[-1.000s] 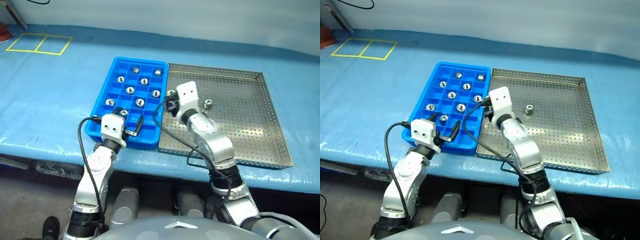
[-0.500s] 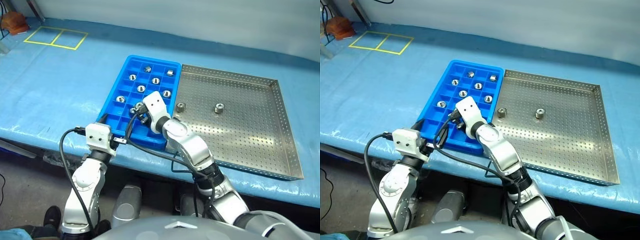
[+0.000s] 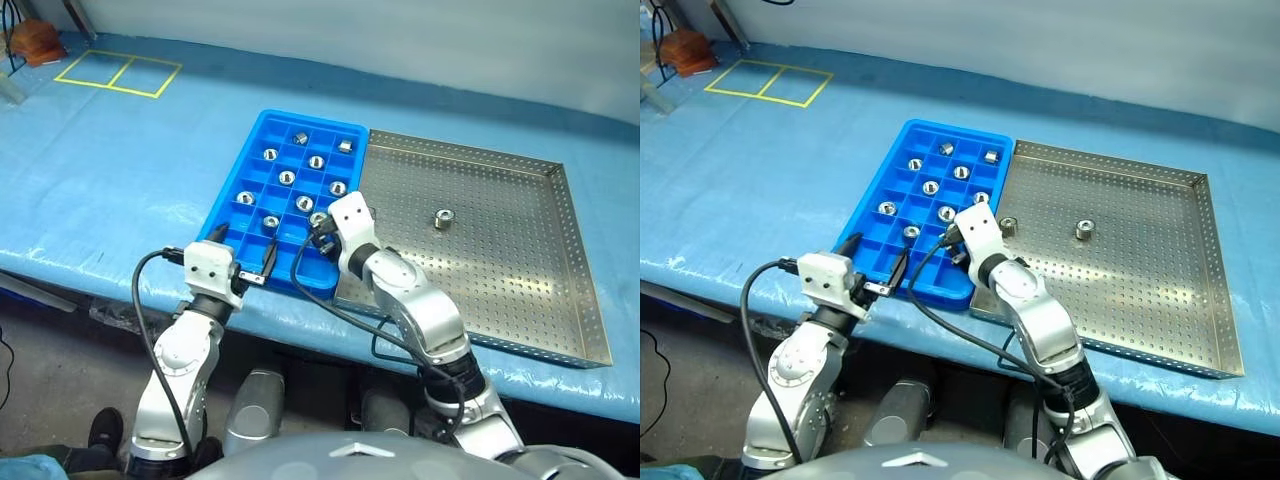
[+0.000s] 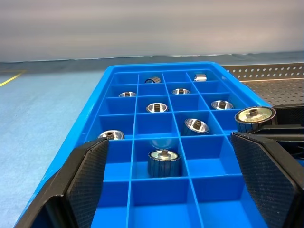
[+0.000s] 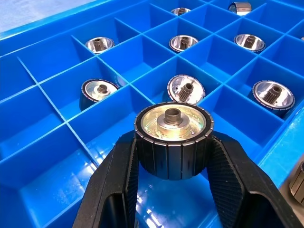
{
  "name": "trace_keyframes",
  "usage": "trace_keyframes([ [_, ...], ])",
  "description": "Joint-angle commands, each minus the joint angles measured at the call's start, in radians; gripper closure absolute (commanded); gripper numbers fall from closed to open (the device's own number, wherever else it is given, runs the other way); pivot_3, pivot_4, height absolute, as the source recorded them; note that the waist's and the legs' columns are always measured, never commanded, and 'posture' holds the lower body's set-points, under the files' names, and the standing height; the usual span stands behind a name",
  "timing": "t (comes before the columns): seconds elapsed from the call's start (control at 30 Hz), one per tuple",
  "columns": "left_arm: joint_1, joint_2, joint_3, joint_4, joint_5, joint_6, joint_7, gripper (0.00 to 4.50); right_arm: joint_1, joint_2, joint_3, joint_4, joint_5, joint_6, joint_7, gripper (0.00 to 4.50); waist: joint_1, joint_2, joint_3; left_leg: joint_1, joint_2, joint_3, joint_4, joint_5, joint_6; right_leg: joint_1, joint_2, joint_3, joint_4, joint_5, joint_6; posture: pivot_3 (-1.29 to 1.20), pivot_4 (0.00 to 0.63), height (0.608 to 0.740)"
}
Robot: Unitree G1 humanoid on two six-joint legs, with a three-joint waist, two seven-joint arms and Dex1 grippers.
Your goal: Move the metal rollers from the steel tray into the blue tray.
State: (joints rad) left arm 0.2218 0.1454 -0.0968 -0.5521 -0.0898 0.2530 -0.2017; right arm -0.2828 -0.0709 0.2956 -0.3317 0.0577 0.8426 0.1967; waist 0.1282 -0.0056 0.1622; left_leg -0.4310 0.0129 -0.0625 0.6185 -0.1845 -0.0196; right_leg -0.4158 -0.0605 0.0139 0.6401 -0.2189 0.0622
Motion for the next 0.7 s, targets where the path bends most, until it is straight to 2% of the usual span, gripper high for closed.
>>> trace_keyframes([
  [0.03, -0.008, 0.01, -0.001, -0.014, -0.005, -0.004, -0.01, 0.0, 0.03, -0.001, -0.022, -0.036, 0.02, 0.044, 0.004, 1.83, 0.0, 0.0, 0.0, 0.0, 0.0, 0.0, 0.0, 0.0, 0.0, 0.0, 0.0, 0.0, 0.0, 0.0, 0.0, 0.28, 0.15, 0.74],
  [0.2, -0.031, 0.019, -0.002, -0.001, -0.009, 0.004, -0.023, 0.0, 0.038, -0.002, -0.02, -0.054, 0.022, 0.049, -0.008, 0.2, 0.0, 0.0, 0.0, 0.0, 0.0, -0.001, 0.001, 0.0, 0.0, 0.0, 0.0, -0.001, -0.002, 0.0, 0.0, 0.26, 0.15, 0.74],
  [0.23, -0.034, 0.021, -0.002, 0.001, -0.01, 0.006, -0.025, 0.0, 0.037, -0.001, -0.023, -0.057, 0.021, 0.049, -0.012, 0.01, 0.0, 0.0, 0.0, 0.0, 0.0, -0.001, 0.001, 0.0, 0.0, 0.0, 0.0, -0.001, -0.002, 0.0, 0.0, 0.26, 0.15, 0.74],
  [0.4, -0.046, 0.025, -0.005, 0.012, -0.013, 0.006, -0.039, 0.0, 0.024, -0.011, -0.061, -0.086, 0.026, 0.043, -0.022, 0.01, -0.005, 0.0, 0.0, 0.0, 0.0, -0.001, 0.002, 0.0, -0.001, 0.0, 0.0, -0.001, -0.005, 0.0, 0.001, 0.24, 0.15, 0.74],
  [0.7, -0.127, 0.031, -0.025, 0.073, 0.004, -0.009, -0.067, 0.0, -0.043, -0.042, -0.269, 0.049, -0.019, -0.063, -0.141, 0.01, -0.035, 0.0, 0.0, -0.001, 0.0, 0.0, 0.0, 0.0, 0.0, 0.002, 0.0, -0.001, -0.004, 0.001, 0.001, 0.19, 0.15, 0.74],
])
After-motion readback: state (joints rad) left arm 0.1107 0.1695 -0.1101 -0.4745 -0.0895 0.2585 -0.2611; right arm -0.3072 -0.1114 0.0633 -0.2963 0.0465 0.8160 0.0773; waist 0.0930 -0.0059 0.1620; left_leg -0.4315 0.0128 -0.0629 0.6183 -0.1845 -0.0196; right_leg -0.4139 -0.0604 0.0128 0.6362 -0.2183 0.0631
